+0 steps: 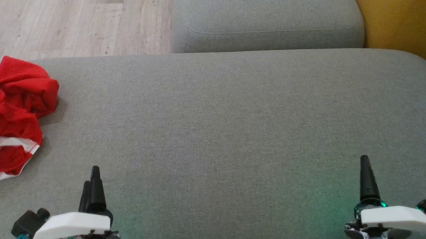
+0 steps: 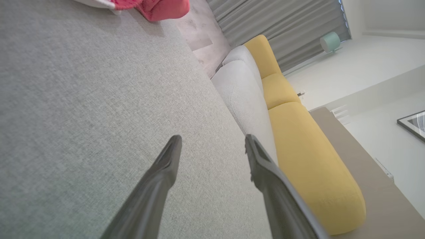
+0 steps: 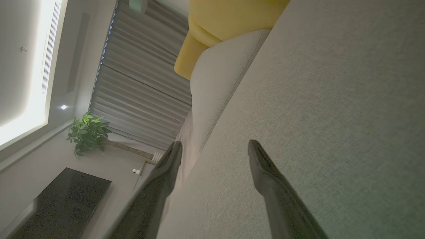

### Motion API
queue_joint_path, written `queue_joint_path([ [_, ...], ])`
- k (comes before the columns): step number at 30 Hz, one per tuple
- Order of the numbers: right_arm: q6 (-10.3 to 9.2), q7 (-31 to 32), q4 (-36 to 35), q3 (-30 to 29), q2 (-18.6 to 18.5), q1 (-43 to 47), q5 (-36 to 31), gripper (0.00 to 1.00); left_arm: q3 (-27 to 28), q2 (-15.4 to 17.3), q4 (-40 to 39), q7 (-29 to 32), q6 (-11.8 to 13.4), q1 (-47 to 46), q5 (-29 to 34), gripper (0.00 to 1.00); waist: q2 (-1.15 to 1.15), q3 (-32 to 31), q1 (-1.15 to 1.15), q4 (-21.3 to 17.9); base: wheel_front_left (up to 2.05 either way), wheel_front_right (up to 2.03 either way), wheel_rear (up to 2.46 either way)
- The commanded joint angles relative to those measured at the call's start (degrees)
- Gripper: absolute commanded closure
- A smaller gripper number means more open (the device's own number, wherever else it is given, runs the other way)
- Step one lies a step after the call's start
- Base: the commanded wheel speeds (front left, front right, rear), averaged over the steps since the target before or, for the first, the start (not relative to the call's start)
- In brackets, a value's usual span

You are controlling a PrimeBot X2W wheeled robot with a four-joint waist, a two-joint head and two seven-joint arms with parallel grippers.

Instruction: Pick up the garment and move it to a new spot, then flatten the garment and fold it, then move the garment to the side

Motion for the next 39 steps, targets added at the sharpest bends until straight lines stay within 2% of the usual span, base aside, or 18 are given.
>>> queue_joint_path([
  [1,0.19,-0.7,-2.5,1.0,-0.3,-1.2,-1.9,0.0,0.3,0.3,-2.4,-0.5,0.4,-1.2,1.8,0.0,0.0,0.0,0.0,0.0,0.0,0.0,0.0],
  [11,0.22,-2.4,-2.6,3.1,-0.4,-1.0,-10.3,0.0,-1.3,0.3,-3.0,-2.2,0.8,-0.8,11.9,0.0,0.0,-0.2,0.0,-0.3,0.0,0.0,0.0],
  [39,0.32,-7.0,-1.7,8.3,-0.5,-1.8,-31.4,0.0,-4.4,0.4,-1.9,-6.8,2.1,0.1,30.7,0.0,0.0,-0.7,0.0,-0.7,0.0,0.0,0.0],
])
